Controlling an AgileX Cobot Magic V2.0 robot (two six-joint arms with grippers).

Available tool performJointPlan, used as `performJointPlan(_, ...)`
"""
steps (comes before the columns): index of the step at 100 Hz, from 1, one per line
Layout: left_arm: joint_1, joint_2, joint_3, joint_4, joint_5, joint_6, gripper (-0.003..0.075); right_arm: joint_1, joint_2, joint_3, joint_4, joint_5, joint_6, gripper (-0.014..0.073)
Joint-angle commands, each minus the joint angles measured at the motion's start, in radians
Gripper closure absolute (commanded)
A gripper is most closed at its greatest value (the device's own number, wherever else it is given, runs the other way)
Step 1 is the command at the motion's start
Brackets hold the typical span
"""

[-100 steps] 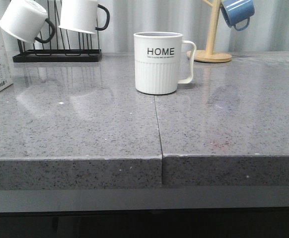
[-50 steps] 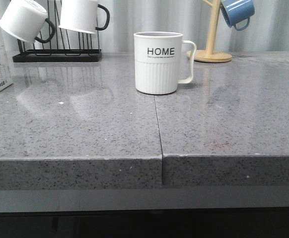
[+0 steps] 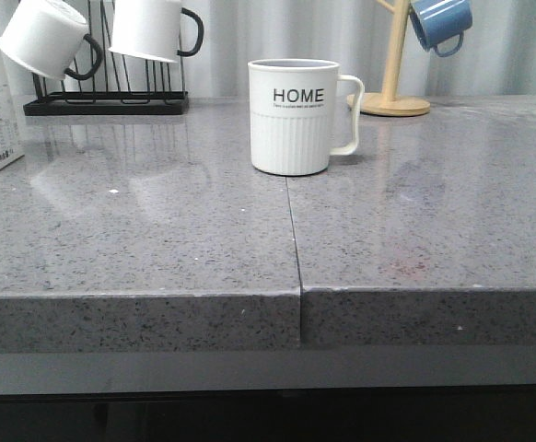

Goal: Place milk next to cup

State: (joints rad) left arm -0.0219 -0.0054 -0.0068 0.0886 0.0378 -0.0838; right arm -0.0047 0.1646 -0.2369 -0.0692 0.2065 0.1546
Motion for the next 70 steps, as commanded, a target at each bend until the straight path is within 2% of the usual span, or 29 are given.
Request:
performJointPlan(1,0.001,-0.031,0.049,-0.006,-0.081,-0.01,0.0741,0.003,0.008,-0.025,-0.01,-0.085,-0.005,0.0714)
performJointPlan(30,0.001,-0.031,0.018,-0.037,-0.138,-0.01,0.0741,0.003,0.008,-0.025,-0.01,-0.085,-0.005,0.0714)
performJointPlan(49,0.001,0.051,-0.145,-0.08,-0.03,-0.01,0.0741,0.003,0.008,-0.025,-0.01,-0.085,-0.005,0.0714)
performJointPlan(70,0.001,0.302,-0.382,-0.094,0.155,-0.01,0.0741,0.003,0.008,-0.025,-0.01,-0.085,-0.005,0.0714)
